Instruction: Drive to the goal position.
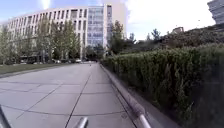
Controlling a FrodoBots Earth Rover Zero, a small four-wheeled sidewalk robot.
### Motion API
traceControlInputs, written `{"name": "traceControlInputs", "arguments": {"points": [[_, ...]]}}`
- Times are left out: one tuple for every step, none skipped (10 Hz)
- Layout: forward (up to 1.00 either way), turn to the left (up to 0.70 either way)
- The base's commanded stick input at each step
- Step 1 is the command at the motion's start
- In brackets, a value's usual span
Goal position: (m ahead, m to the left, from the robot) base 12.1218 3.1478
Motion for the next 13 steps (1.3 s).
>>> {"name": "traceControlInputs", "arguments": {"points": [[0.0, 0.0], [0.0, 0.0], [0.0, 0.0], [0.0, 0.0], [0.0, 0.39], [0.0, 0.45], [0.2, 0.37], [0.45, 0.27], [0.45, 0.27], [0.45, 0.27], [0.45, 0.27], [0.45, 0.27], [0.45, 0.27]]}}
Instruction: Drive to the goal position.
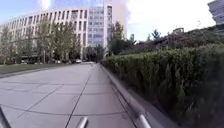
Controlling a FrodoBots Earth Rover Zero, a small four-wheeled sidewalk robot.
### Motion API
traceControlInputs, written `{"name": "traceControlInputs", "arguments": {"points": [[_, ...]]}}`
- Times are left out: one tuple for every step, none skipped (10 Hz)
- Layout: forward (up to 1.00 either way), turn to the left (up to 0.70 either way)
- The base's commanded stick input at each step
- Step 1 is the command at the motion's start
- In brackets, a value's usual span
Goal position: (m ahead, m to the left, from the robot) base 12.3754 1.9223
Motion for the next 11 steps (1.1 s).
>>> {"name": "traceControlInputs", "arguments": {"points": [[0.45, 0.27], [0.45, 0.27], [0.45, 0.27], [0.45, 0.27], [0.45, 0.27], [0.45, 0.27], [0.45, 0.27], [0.45, 0.27], [0.45, 0.27], [0.45, 0.27], [0.45, 0.27]]}}
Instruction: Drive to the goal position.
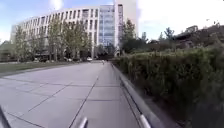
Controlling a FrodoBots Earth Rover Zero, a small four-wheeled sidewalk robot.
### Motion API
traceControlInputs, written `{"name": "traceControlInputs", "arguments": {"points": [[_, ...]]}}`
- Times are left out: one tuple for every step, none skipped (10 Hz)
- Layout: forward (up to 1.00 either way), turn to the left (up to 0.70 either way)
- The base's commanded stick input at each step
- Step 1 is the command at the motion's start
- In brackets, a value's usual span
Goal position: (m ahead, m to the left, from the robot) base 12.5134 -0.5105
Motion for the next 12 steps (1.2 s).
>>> {"name": "traceControlInputs", "arguments": {"points": [[0.45, 0.27], [0.45, 0.27], [0.45, 0.27], [0.51, 0.24], [0.7, 0.14], [0.7, 0.14], [0.7, 0.14], [0.7, 0.14], [0.7, 0.14], [0.7, 0.14], [0.7, 0.14], [0.7, 0.14]]}}
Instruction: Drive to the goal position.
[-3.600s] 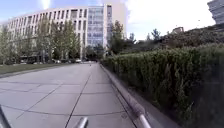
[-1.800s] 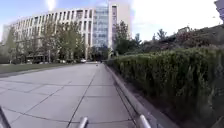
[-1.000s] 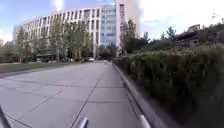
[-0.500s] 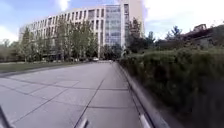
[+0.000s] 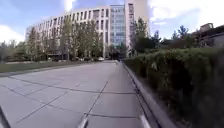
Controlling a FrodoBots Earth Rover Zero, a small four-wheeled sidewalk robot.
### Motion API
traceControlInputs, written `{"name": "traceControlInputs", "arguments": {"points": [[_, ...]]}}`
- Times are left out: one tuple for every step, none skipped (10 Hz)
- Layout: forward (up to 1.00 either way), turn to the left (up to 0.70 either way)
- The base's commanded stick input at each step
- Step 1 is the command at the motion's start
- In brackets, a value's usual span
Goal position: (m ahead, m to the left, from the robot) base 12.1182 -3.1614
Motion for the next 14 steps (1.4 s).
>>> {"name": "traceControlInputs", "arguments": {"points": [[0.7, 0.11], [0.7, 0.06], [0.7, 0.14], [0.7, 0.14], [0.7, 0.14], [0.7, 0.14], [0.7, 0.14], [0.7, 0.14], [0.7, 0.14], [0.7, 0.14], [0.7, 0.14], [0.7, 0.14], [0.7, 0.14], [0.7, 0.0]]}}
